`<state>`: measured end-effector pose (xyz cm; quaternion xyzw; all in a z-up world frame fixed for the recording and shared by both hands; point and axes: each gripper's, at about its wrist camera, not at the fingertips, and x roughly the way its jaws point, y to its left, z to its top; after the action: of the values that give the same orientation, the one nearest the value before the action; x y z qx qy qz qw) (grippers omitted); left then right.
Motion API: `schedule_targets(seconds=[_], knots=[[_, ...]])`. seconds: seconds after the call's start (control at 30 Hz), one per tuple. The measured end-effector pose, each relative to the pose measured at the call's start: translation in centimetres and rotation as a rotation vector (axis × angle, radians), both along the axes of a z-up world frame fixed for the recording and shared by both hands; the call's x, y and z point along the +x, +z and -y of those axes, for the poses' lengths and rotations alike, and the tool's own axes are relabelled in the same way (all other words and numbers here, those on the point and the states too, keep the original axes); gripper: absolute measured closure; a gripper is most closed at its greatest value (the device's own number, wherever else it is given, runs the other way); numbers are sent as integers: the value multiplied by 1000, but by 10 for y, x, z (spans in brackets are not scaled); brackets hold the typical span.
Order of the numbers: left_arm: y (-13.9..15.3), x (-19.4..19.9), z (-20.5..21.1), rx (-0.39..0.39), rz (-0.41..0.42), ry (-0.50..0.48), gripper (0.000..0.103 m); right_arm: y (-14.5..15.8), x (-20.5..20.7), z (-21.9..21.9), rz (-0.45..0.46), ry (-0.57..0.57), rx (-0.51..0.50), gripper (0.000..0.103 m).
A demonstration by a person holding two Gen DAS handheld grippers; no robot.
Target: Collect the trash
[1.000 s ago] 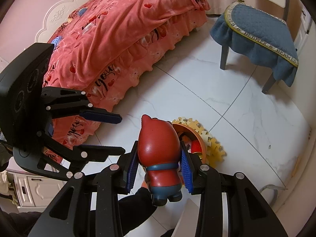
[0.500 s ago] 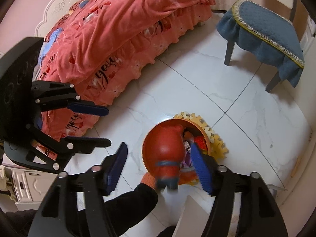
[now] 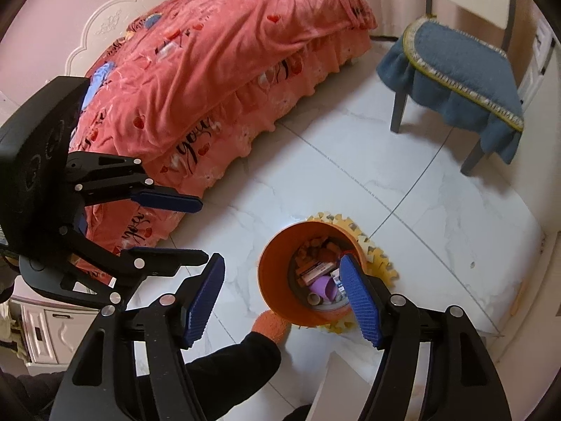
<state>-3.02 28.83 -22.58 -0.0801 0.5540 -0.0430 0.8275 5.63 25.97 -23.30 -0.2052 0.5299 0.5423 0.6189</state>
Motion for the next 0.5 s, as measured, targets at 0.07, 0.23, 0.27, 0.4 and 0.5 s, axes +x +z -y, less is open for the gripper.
schedule_targets(seconds=[0.07,0.23,0.27,0.4,0.5], knots=[[13,-1,6,12,23,-8,56,14,1,9,10,-5,17,33],[47,0,26,56,66,-18,47,60,0,41,54,-31,76,28],[54,0,31,61,77,-17,47,68,-1,47,59,-38,88,27],[84,1,53,83,121,-30,47,106,0,80,96,-75,131,24],[108,3,74,113,168,-46,37,136,0,111,135,-130,169,15]])
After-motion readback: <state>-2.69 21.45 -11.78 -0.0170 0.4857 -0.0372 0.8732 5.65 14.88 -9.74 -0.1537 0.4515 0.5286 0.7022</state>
